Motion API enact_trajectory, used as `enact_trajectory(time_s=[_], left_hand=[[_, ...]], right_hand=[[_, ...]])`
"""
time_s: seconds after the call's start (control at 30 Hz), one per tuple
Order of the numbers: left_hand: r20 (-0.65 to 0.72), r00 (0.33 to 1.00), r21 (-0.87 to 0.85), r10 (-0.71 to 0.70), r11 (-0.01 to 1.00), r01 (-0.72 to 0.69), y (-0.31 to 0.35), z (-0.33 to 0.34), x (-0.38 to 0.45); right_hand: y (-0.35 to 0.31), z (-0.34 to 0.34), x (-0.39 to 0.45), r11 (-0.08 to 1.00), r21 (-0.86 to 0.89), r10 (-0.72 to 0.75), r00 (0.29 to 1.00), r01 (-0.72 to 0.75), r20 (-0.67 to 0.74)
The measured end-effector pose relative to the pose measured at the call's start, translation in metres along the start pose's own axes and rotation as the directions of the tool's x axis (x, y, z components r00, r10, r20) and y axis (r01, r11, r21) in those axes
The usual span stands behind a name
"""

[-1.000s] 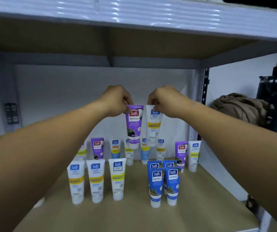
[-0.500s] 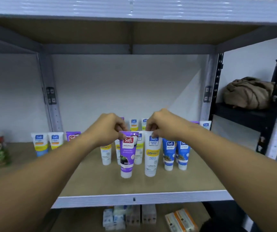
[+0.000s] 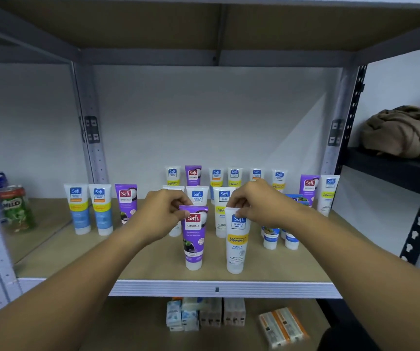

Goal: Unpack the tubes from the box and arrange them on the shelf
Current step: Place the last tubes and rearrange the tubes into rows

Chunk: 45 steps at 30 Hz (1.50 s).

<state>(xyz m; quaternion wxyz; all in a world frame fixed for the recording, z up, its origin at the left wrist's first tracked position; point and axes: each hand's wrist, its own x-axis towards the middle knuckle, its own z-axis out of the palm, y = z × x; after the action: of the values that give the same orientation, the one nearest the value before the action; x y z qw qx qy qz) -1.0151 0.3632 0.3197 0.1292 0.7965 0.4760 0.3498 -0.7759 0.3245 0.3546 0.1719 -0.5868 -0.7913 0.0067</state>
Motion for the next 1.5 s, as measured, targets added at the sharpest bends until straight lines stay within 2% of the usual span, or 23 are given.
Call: enact_trajectory(time_s=[0.1,0.2,0.3,0.37,0.4,0.57,0.77,0.9,1.2,1.4,1.5], left_hand=[[-0.01,0.999,-0.167,-0.035,0.985,0.033,-0.008,0.007,-0.011],[-0.032,0.995,-0.388,-0.095,0.919,0.076,-0.017,0.024,-0.03],[-0.019,0.979,-0.553,-0.203,0.818,0.159,-0.026,0.051,-0.049],[-0.023,0.968,-0.596,-0.252,0.78,0.188,-0.032,0.071,-0.057],[-0.04,0.965,-0.594,-0.26,0.783,0.186,-0.034,0.079,-0.06],[-0.141,0.957,-0.601,-0.254,0.79,0.121,-0.033,0.098,-0.071],[-0.248,0.948,-0.465,-0.2,0.883,0.065,-0.042,0.095,-0.076],[-0.284,0.937,-0.36,-0.204,0.928,0.093,-0.062,0.085,-0.079],[-0.326,0.902,-0.219,-0.283,0.951,0.219,-0.114,0.053,-0.07],[-0.363,0.879,-0.164,-0.309,0.95,0.266,-0.136,0.053,-0.047],[-0.368,0.873,-0.194,-0.32,0.945,0.264,-0.139,0.054,-0.038]], right_hand=[[0.011,0.011,-0.009,0.974,0.223,0.056,0.995,-0.036,-0.087],[0.024,0.035,-0.027,0.842,0.536,0.192,0.958,-0.05,-0.213],[0.031,0.075,-0.044,0.713,0.695,0.304,0.933,-0.09,-0.191],[0.033,0.102,-0.052,0.63,0.766,0.353,0.925,-0.125,-0.14],[0.032,0.112,-0.055,0.608,0.782,0.372,0.92,-0.141,-0.123],[0.03,0.136,-0.056,0.639,0.757,0.376,0.914,-0.137,-0.152],[0.011,0.148,-0.034,0.664,0.742,0.317,0.933,-0.091,-0.17],[-0.011,0.161,-0.013,0.682,0.729,0.275,0.943,-0.056,-0.185],[-0.056,0.182,0.03,0.675,0.738,0.246,0.948,-0.018,-0.201],[-0.062,0.193,0.047,0.698,0.716,0.242,0.945,-0.012,-0.221],[-0.062,0.196,0.052,0.704,0.71,0.245,0.942,-0.01,-0.23]])
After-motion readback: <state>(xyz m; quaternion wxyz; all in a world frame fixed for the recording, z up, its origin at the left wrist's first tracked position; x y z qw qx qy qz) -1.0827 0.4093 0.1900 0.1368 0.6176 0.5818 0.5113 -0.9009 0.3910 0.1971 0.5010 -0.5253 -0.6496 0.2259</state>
